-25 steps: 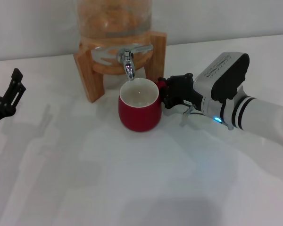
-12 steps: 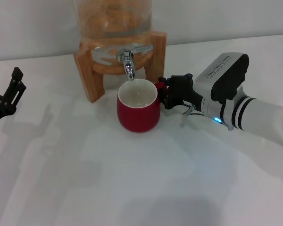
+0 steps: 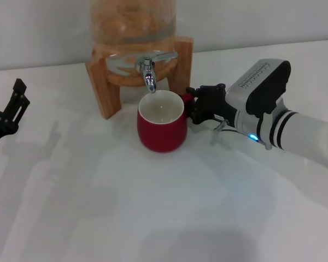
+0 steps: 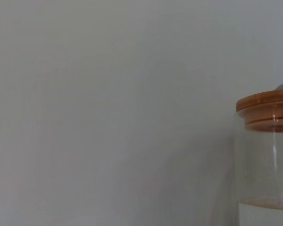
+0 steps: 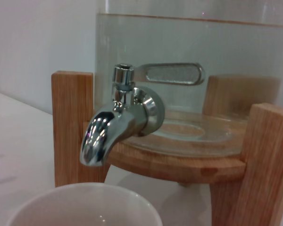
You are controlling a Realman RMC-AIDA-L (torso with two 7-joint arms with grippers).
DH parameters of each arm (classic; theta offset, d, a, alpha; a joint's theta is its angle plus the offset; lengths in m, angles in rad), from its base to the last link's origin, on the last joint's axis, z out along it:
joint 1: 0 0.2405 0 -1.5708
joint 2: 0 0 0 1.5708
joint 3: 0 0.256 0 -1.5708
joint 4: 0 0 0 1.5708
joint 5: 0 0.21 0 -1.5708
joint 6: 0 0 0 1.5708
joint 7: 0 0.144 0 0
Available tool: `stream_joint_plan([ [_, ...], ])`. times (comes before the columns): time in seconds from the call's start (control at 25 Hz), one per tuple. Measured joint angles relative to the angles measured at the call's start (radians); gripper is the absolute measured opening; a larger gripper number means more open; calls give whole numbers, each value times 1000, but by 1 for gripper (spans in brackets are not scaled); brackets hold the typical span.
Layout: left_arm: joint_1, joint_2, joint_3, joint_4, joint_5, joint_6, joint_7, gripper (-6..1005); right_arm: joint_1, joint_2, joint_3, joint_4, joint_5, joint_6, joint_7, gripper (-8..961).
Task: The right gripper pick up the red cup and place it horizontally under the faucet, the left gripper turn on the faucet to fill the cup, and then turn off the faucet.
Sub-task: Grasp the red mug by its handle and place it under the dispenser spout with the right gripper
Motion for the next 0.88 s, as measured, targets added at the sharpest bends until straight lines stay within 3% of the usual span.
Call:
stream_joint_plan([
  [0.88, 4, 0, 12, 0, 0, 1, 0, 801, -16, 0, -7, -6, -4, -7, 0, 226],
])
